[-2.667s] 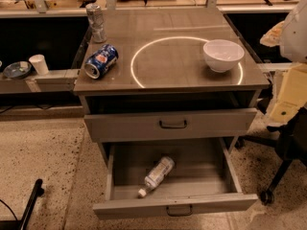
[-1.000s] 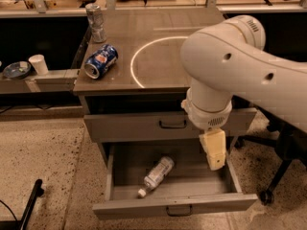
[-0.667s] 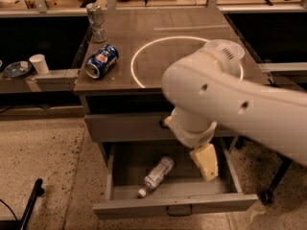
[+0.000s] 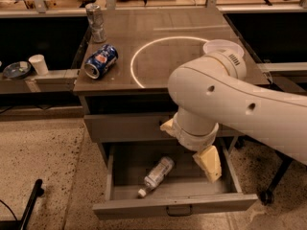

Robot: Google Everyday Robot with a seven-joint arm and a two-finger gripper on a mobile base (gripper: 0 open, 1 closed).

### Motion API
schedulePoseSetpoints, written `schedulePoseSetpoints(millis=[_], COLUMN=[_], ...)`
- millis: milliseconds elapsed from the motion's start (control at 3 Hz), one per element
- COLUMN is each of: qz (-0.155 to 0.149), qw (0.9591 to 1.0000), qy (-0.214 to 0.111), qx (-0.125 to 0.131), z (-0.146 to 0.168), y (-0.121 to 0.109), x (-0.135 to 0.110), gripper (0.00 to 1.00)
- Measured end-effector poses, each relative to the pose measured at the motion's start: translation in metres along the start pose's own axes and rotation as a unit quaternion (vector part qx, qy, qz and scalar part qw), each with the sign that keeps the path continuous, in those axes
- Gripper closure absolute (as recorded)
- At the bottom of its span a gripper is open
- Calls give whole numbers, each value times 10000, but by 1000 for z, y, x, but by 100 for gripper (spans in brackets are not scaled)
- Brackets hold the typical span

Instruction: Pick blue plastic bottle from middle drawer and place on counter

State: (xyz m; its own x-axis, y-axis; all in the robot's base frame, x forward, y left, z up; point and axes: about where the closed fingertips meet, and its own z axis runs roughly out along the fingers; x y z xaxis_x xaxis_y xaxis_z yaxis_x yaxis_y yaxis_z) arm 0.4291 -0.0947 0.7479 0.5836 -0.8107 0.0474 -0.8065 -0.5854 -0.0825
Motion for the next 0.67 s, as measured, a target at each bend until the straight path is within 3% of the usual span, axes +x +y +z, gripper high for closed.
schedulePoseSetpoints(millis=[333, 667], qz=[-596, -1425], qw=[9974, 9880], qy=[-375, -575], qx=[157, 171], z=[17, 60], y=[-12, -31], x=[-15, -42], gripper=[0, 0])
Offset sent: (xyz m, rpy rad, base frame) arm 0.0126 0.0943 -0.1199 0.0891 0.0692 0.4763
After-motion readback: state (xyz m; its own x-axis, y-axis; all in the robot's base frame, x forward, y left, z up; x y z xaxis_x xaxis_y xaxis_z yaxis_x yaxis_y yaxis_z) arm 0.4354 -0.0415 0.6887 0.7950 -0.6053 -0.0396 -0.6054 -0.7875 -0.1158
